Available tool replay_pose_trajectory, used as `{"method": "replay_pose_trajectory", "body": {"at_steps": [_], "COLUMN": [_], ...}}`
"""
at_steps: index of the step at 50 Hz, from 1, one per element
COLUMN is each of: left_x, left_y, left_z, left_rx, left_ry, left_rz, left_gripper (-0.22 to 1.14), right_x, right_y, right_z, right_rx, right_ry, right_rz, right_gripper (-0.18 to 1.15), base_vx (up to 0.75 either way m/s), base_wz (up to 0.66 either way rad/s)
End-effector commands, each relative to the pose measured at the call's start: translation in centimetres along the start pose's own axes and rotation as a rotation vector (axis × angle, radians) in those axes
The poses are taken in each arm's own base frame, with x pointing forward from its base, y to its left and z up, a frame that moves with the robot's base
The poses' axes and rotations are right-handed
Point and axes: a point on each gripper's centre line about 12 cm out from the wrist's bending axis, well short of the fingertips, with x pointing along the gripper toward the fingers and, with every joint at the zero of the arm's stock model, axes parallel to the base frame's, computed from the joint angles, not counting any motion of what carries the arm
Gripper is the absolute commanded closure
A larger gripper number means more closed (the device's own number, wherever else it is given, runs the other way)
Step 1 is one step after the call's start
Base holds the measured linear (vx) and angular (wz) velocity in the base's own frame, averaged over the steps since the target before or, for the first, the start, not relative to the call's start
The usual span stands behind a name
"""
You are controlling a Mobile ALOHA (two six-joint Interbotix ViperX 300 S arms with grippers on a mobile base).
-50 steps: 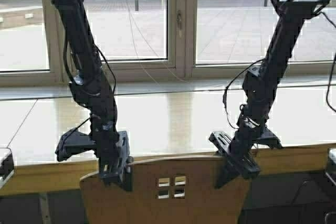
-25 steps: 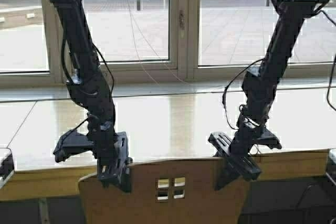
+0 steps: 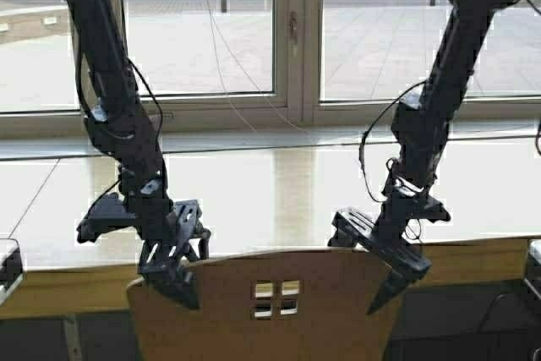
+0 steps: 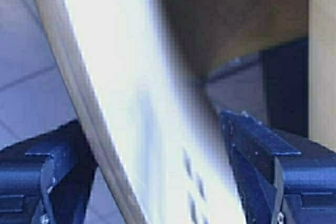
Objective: Push the chairs under the table
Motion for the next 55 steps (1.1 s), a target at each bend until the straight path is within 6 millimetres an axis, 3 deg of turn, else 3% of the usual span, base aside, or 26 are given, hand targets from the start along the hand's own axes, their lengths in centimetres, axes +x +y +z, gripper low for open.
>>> {"method": "replay_pose_trajectory", "body": {"at_steps": [1, 23, 35, 44, 55], "left_x": [-4.3, -16.8, -24.3, -31.1, -40.8], "left_y": [-2.5, -1.8, -1.0, -0.3, 1.6], "left_z": [-0.8, -0.6, 0.1, 1.2, 2.0], "left_rx": [0.024, 0.175, 0.389, 0.536, 0.893], "left_ry": [-0.005, -0.1, -0.158, -0.214, -0.386], "left_rz": [-0.091, -0.259, -0.393, -0.544, -0.706], "left_gripper": [-0.03, -0.03, -0.03, -0.03, -0.03], "right_x": [-5.1, -16.2, -24.9, -32.4, -38.4], "right_y": [3.3, 5.7, 6.1, 6.4, 5.1], "right_z": [0.7, -0.9, -2.4, -4.3, -6.7], "right_rx": [-0.027, -0.138, -0.34, -0.51, -0.629], "right_ry": [-0.083, -0.201, -0.371, -0.513, -0.656], "right_rz": [0.085, 0.191, 0.249, 0.314, 0.364], "right_gripper": [-0.07, -0.07, -0.07, -0.07, -0.07], "base_vx": [-0.01, -0.02, -0.07, -0.13, -0.17], "base_wz": [0.0, -0.01, -0.02, -0.04, -0.08]}}
